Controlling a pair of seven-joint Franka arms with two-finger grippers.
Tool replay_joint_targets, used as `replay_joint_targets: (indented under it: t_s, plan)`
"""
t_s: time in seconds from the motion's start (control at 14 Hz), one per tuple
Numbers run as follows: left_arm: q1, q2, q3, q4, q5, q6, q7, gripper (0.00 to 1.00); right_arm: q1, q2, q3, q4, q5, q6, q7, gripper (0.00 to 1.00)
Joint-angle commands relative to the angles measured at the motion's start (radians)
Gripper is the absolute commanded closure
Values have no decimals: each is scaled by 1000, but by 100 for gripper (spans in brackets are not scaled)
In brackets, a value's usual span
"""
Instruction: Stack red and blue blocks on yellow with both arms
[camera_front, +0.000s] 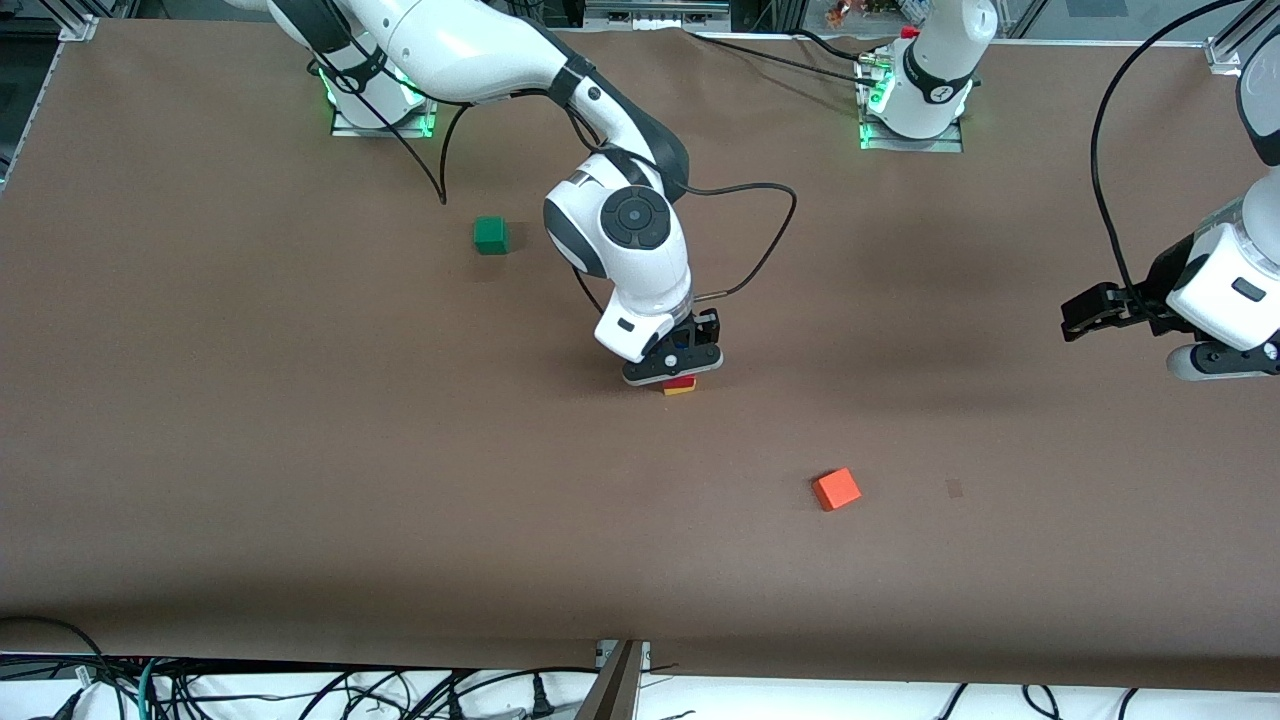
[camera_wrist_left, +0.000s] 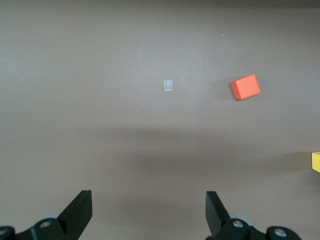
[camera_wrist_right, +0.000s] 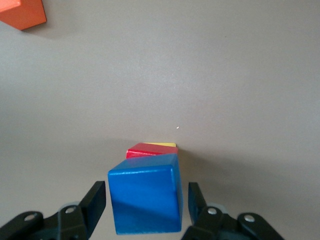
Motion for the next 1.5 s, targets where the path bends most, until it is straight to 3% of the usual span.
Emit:
replay_joint_targets:
  t_s: [0.0, 0.29, 0.57, 0.79, 1.07, 1.29, 1.43]
  plan:
    - [2, 13, 0, 29, -26, -8, 5, 0, 0, -2, 4, 31, 13, -32, 36, 0]
    - [4, 13, 0, 29, -26, -8, 6, 0, -78, -122, -5, 28, 65, -163, 27, 0]
    - [2, 13, 2, 30, -23, -8, 5, 0, -198, -303, -6, 17, 66, -441, 35, 0]
    - [2, 13, 2, 30, -23, -8, 3, 0, -261, -496, -16, -107, 68, -569, 0, 0]
    - [2, 24, 2, 50, -24, -8, 3, 0, -270, -721, -150, -368, 82, -577, -187, 0]
    - [1, 25, 2, 50, -24, -8, 3, 0, -270, -784, -238, -445, 82, -583, -282, 0]
    - [1, 27, 2, 50, -26, -8, 3, 0, -270, -795, -262, -441, 71, -611, -360, 0]
